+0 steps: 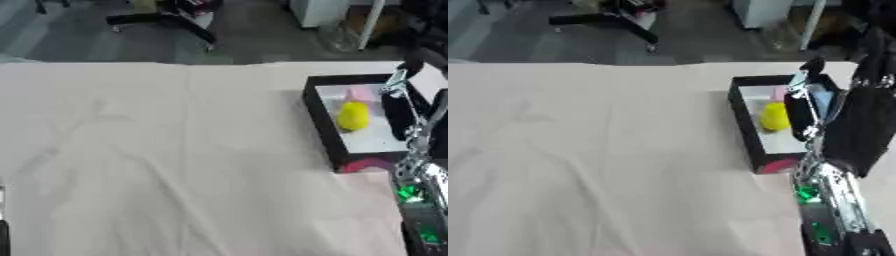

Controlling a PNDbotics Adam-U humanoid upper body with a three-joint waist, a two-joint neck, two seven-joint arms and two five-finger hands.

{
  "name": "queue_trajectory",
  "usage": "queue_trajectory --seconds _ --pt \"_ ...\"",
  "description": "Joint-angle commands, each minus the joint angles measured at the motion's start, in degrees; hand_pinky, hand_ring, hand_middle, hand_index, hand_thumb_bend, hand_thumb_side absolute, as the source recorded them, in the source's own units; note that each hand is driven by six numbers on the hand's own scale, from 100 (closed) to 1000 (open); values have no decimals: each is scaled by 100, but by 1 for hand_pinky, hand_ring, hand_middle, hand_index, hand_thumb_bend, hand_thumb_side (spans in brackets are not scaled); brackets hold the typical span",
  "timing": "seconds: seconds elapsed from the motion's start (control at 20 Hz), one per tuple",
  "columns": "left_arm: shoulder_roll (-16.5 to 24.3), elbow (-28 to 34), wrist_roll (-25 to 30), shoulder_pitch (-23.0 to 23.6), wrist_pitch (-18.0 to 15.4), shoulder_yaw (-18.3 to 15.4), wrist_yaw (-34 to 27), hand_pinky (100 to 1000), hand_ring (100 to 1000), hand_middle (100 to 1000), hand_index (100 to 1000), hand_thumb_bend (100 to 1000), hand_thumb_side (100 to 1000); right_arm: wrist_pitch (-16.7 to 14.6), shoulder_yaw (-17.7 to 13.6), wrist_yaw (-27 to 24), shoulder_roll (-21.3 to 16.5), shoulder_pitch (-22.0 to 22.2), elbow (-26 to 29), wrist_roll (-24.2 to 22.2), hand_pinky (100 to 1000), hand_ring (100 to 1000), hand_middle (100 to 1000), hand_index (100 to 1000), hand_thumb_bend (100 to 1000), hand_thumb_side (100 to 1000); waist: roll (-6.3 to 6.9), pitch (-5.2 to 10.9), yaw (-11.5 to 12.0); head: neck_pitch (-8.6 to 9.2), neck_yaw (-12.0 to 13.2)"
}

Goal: Pick up the objects with one hand, pass them to the other hand, and then place them into the box on the other side of the table.

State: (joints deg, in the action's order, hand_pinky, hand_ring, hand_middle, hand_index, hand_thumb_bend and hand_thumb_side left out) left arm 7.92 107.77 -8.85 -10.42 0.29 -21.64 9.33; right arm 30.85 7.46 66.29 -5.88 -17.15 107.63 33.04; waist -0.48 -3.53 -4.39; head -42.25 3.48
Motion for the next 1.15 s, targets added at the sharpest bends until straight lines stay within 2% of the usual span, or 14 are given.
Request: queue_trajectory --seconds 0.05,0.45,0.55,0.75,0.95,1.15 --pt "21 147 30 -25 20 -8 -48 738 631 599 714 441 689 457 19 -98 5 -64 -1 590 417 674 716 924 100 500 2 52 10 12 28" --pt "-34 172 136 -18 48 33 -83 740 630 598 715 439 693 456 51 -141 15 -66 -35 597 415 669 711 917 100 494 -2 45 25 -9 51" --pt "-35 168 158 -13 44 47 -77 740 630 598 715 488 684 467 39 -135 26 -63 -36 603 414 668 710 917 100 500 -2 49 32 -20 43" --pt "74 234 125 -119 17 66 13 733 614 580 715 478 665 481 46 -140 18 -54 -50 607 413 668 709 915 100 497 -3 58 42 -63 44" --pt "450 462 -386 -733 120 226 302 721 595 562 711 368 512 503 29 -128 10 9 -71 625 413 666 707 912 100 497 11 142 73 -166 115" --pt "1030 663 -1254 -1961 359 761 1037 743 626 604 761 392 414 512 56 -127 -22 71 -112 589 413 665 707 908 100 499 28 228 49 -186 199"
